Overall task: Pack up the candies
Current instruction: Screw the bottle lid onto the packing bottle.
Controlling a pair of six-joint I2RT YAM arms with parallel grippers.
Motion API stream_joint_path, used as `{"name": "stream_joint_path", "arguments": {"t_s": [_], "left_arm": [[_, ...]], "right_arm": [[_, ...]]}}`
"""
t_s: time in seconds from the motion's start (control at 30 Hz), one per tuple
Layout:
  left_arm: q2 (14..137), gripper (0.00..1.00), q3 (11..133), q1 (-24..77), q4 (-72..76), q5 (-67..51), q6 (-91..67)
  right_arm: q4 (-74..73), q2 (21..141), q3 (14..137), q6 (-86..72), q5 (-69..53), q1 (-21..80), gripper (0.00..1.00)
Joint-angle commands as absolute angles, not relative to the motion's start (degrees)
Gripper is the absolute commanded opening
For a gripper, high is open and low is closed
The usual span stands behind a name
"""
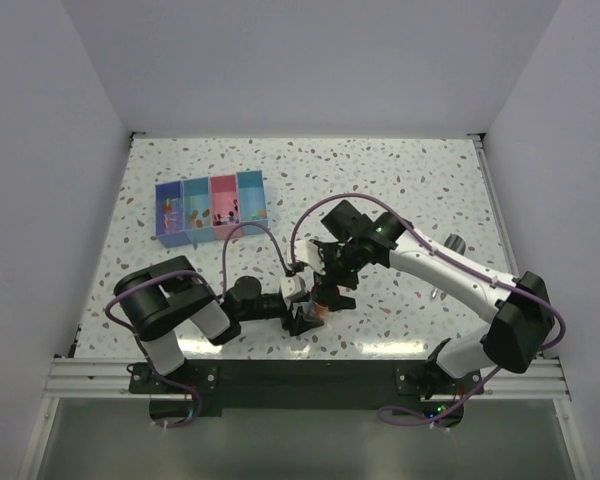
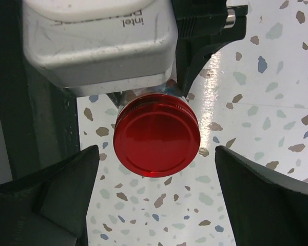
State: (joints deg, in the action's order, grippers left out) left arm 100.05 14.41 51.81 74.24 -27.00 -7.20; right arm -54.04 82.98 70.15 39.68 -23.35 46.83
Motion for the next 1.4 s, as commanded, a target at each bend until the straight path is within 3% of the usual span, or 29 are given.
{"name": "stream_joint_path", "arguments": {"t_s": [0.0, 0.33, 0.47, 0.6, 0.7, 0.87, 1.37], "left_arm": [[98.00, 0.01, 16.08, 51.59, 79.10, -28.83, -5.10], [98.00, 0.01, 16.61, 51.59, 77.87, -29.18, -4.40], [98.17, 0.00, 16.52, 51.59, 77.87, -28.57, -4.39], [97.91, 0.00, 16.44, 51.59, 77.96, -26.82, -4.31], [97.21, 0.00, 16.08, 51.59, 78.13, -23.92, -4.31], [95.98, 0.00, 15.12, 51.68, 78.40, -19.69, -3.69], [96.15, 0.00, 13.89, 52.12, 83.84, -11.52, -4.39]], "right_arm": [[-54.76, 83.85, 72.07, 41.05, -26.10, 47.02, 0.97], [-54.76, 85.69, 72.77, 41.48, -27.16, 47.20, 0.88], [-54.84, 85.61, 72.60, 41.31, -26.63, 47.11, 0.70], [-54.49, 85.43, 72.16, 40.00, -25.93, 47.11, 0.58], [-53.70, 85.69, 71.63, 35.96, -25.23, 47.11, 0.43], [-49.24, 85.09, 69.62, 23.84, -23.21, 47.20, 0.28], [-36.32, 82.97, 64.43, -9.47, -12.05, 47.20, 0.25]]}}
